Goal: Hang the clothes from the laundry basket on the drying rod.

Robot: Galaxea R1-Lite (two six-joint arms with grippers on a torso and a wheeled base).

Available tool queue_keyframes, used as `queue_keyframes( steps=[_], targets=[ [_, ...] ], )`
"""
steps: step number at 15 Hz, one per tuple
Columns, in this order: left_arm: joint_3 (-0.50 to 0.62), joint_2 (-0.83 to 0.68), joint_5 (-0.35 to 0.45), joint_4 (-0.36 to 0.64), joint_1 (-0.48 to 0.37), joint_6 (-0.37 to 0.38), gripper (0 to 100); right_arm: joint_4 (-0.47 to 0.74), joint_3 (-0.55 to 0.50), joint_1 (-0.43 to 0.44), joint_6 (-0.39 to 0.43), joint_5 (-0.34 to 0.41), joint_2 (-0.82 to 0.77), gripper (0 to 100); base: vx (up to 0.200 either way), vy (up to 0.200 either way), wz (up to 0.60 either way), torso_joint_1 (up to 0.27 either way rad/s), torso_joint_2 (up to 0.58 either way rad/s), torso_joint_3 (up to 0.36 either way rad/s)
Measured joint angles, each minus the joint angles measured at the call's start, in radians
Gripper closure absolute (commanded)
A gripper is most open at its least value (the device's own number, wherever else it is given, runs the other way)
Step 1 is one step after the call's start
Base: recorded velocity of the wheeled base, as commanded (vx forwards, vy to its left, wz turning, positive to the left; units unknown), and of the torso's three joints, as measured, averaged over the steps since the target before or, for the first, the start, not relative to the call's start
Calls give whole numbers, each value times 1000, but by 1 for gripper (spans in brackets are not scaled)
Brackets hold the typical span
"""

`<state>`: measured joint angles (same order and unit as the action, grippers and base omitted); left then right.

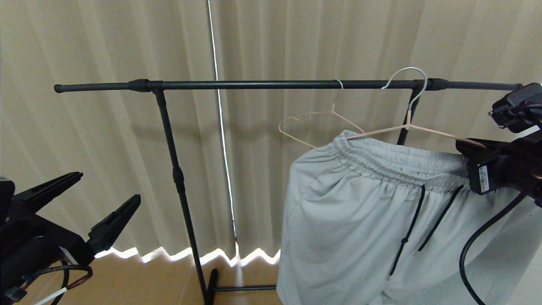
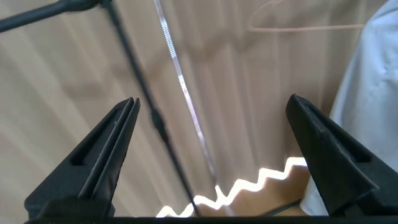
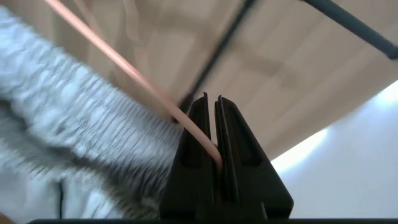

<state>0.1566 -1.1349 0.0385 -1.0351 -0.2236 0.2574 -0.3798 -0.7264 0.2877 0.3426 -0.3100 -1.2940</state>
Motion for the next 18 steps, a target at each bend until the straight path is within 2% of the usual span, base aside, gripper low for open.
queue_keyframes(
  steps=[4,8,13,18],
  targets=[
    [-6,2,0,0,0,0,0,0,3,3,-6,0,0,100,0,0,0,0,0,0],
    [-6,10,-2,3,1,-4,0,6,12,30,-83,-3,-1,100,0,0,0,0,0,0],
    [-4,11,2,5,54,-3,0,8,21,51,-101,-4,2,100,200,0,0,-2,0,4],
    [-6,8,3,7,64,0,0,12,21,70,-127,-9,2,100,200,0,0,6,2,3]
  ],
)
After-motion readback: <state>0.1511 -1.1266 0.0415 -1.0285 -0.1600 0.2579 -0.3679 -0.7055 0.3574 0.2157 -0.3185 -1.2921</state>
